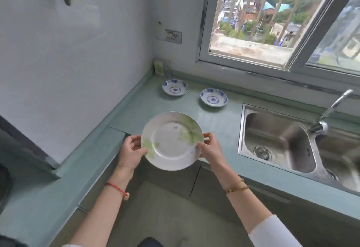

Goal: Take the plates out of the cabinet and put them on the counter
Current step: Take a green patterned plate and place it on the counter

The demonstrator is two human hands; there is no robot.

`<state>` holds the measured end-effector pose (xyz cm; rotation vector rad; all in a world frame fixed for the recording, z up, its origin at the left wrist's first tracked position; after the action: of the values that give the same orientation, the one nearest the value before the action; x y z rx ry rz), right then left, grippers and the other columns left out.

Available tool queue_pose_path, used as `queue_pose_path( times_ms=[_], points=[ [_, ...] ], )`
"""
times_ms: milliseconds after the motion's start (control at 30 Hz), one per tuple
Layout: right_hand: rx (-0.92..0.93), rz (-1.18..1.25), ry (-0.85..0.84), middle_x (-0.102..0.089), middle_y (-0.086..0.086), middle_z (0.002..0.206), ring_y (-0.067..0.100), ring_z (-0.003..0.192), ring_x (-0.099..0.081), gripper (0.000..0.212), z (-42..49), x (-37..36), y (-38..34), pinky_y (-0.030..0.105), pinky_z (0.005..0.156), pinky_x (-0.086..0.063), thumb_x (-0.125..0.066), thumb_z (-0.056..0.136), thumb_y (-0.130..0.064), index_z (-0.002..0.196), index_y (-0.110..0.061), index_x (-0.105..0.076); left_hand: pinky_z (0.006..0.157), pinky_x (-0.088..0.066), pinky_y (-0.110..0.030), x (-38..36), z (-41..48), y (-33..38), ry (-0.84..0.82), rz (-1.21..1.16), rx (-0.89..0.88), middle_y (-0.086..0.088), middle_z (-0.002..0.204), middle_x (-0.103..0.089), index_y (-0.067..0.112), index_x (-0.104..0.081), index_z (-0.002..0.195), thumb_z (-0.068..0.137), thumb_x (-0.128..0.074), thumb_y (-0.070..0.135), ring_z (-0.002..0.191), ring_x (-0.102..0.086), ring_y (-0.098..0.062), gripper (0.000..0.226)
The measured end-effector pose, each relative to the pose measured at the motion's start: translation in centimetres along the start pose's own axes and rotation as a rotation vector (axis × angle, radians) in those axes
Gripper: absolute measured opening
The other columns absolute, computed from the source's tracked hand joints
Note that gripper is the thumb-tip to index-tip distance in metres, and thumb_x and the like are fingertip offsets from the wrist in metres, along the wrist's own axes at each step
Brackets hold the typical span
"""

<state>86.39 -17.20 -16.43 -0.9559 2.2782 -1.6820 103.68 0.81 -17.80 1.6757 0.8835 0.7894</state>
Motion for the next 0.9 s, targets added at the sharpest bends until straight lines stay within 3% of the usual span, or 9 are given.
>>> queue_pose_path(
  times_ms=[167,300,467,567,767,900],
  points=[
    [-0.017,-0.06,-0.009,-0.063,0.008,0.097,0.03,0.096,-0.065,0.029,9.4,-3.4,-2.7,0.051,0.085,-0.057,-0.053,0.082,-0.004,0.109,-0.013,-0.052,0.094,-0.055,-0.045,-1.6,9.9,0.4,0.039,0.067,0.047,-0.02,0.121,-0.065,0.003,-0.054,0.125,0.079,-0.062,-0.017,0.11,-0.063,-0.031,0.051],
    [-0.001,-0.154,0.05,-0.062,0.008,0.091,0.032,0.089,-0.065,0.025,16.4,-6.4,-3.7,0.047,0.081,-0.057,-0.052,0.081,-0.002,0.105,-0.01,-0.053,0.085,-0.055,-0.041,-2.4,18.0,0.2,0.046,0.149,0.059,-0.023,0.121,-0.065,0.001,-0.056,0.123,0.074,-0.062,-0.019,0.102,-0.062,-0.029,0.053],
    [-0.072,-0.215,0.065,-0.066,0.011,0.091,0.032,0.085,-0.067,0.025,23.8,-10.1,-3.3,0.045,0.078,-0.058,-0.053,0.082,-0.006,0.107,-0.012,-0.054,0.093,-0.055,-0.049,-3.0,26.6,-0.7,0.013,0.269,0.127,-0.017,0.121,-0.064,0.002,-0.053,0.126,0.074,-0.065,-0.018,0.104,-0.063,-0.03,0.056],
    [-0.145,-0.255,0.074,-0.065,0.015,0.1,0.033,0.093,-0.065,0.03,27.7,-12.2,-2.7,0.042,0.08,-0.057,-0.053,0.083,-0.005,0.112,-0.011,-0.054,0.092,-0.055,-0.041,-3.3,31.0,-1.5,-0.005,0.358,0.159,-0.01,0.115,-0.062,0.003,-0.055,0.123,0.074,-0.067,-0.015,0.095,-0.058,-0.021,0.053],
    [-0.242,-0.356,0.058,-0.067,0.014,0.106,0.032,0.099,-0.064,0.033,32.7,-15.2,-1.2,0.034,0.077,-0.05,-0.057,0.084,-0.007,0.117,-0.011,-0.056,0.077,-0.052,-0.032,-3.7,36.8,-3.9,-0.041,0.423,0.241,-0.006,0.106,-0.061,0.007,-0.054,0.117,0.074,-0.066,-0.016,0.092,-0.06,-0.022,0.05],
    [-0.284,-0.367,0.046,-0.067,0.016,0.109,0.033,0.1,-0.064,0.033,34.3,-16.1,-0.4,0.039,0.079,-0.053,-0.056,0.085,-0.006,0.117,-0.009,-0.056,0.085,-0.055,-0.041,-3.9,39.1,-5.3,-0.062,0.445,0.286,-0.009,0.107,-0.062,0.011,-0.053,0.114,0.074,-0.066,-0.017,0.097,-0.06,-0.025,0.051]
  ],
)
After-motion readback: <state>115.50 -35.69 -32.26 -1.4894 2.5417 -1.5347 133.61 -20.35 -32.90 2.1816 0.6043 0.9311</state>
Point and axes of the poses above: each hand's wrist, its own z-axis towards the middle knuckle, its own x-axis out of the back of the hand, y = z × x, the point moved 2 cm from there along z, towards the middle knuckle
